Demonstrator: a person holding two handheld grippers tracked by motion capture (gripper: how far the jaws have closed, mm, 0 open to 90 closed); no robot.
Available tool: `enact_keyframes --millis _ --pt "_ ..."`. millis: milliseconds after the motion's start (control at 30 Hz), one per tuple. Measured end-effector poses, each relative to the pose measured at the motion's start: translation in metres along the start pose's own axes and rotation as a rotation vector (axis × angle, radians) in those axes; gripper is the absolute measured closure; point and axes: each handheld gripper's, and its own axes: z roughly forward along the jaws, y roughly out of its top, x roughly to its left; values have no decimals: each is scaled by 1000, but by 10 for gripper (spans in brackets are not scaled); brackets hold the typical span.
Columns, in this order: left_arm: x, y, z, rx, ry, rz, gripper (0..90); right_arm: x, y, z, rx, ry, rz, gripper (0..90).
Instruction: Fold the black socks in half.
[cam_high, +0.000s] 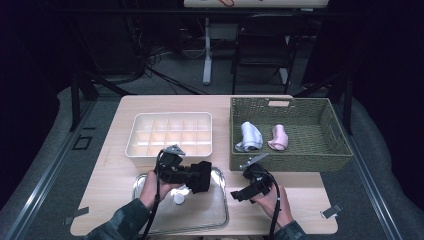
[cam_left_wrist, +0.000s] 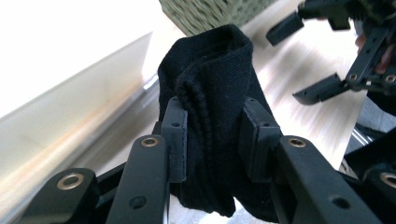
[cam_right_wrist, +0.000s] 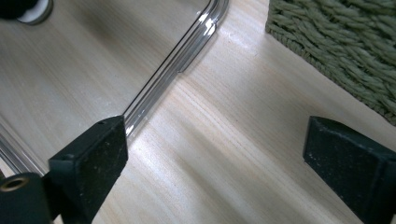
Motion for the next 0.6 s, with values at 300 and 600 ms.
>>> enact_keyframes --millis 300,600 --pt "6 4 -12 -39 27 -6 670 -2 1 -1 23 5 -15 37" --pt "11 8 -21 -69 52 -8 670 -2 0 0 39 -4 -14 30"
